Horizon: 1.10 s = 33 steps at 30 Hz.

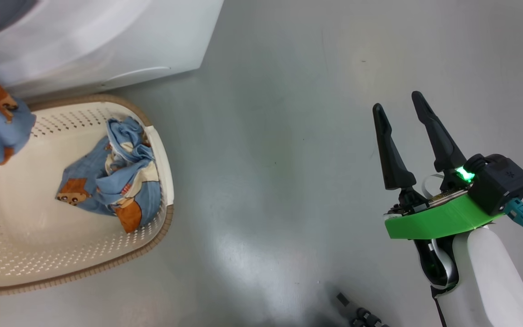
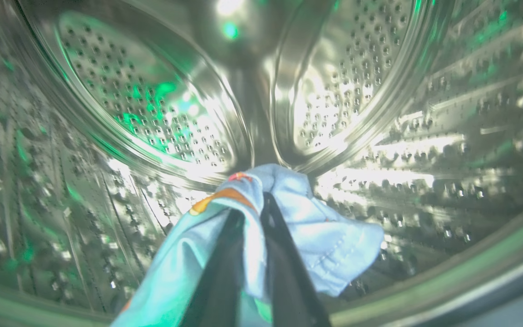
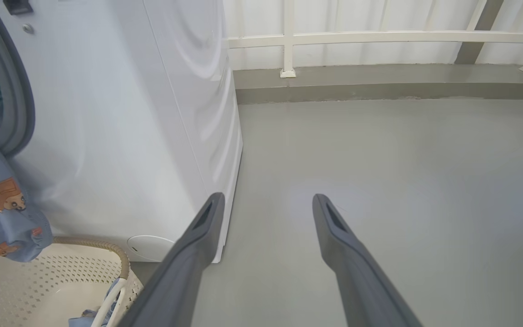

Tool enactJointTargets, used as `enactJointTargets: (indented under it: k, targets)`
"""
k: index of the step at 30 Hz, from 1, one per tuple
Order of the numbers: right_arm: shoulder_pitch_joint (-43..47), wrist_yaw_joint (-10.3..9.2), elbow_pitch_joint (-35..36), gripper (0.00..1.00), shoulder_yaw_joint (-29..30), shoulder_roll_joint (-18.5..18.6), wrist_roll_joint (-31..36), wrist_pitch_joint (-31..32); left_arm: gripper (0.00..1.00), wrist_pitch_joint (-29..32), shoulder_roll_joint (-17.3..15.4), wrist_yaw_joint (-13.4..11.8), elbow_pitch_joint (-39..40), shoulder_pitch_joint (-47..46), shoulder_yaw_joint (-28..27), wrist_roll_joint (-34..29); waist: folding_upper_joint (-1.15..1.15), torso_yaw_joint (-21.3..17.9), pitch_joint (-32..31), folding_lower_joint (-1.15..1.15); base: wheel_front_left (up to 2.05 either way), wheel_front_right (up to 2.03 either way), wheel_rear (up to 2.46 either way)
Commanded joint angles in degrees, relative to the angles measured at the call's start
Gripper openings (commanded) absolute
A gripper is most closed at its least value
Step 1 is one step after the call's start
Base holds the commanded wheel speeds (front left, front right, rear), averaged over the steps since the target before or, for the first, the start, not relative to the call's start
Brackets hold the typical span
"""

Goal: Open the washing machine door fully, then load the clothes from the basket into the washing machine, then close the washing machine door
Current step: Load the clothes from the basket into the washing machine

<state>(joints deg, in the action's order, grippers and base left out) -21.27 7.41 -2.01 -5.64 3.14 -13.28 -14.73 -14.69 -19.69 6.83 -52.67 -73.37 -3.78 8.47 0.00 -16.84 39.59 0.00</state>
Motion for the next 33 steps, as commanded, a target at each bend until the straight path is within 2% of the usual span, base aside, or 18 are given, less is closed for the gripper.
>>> enactJointTargets:
  k: [1,5,12,26,33]
  targets:
    - [0.6,0.08,1.04,1.0,-1.29,-0.21,-0.25,-0.27,1.0,-0.3,-2.41,0.08,0.34,-0.43,-0.39,-0.01,0.0,0.21,-0.34,0.0,0.0,0.0,0.0]
    - [0.63,0.08,0.98,1.0,-1.38,-0.22,-0.25,-0.27,1.0,-0.3,-2.48,0.25,-3.58,-2.06,0.46,-0.29,0.0,0.5,-0.76,0.0,0.0,0.0,0.0]
    - [0.5,0.08,0.75,1.0,-1.31,-0.24,0.03,-0.27,1.0,-0.3,-1.89,0.41,-3.91,-1.35,0.02,0.46,0.0,1.08,-1.91,0.0,0.0,0.0,0.0]
    - [1.0,0.08,1.09,1.0,-0.14,1.24,0.71,-0.27,1.0,-0.3,2.68,0.62,9.93,12.91,-4.9,2.7,0.0,3.56,-4.53,0.0,0.0,0.0,0.0]
    - [1.3,0.08,1.36,1.0,0.63,2.05,0.94,-0.27,1.0,-0.3,4.82,0.64,17.15,20.06,-4.94,2.64,0.0,5.07,-5.14,0.0,0.0,0.0,0.0]
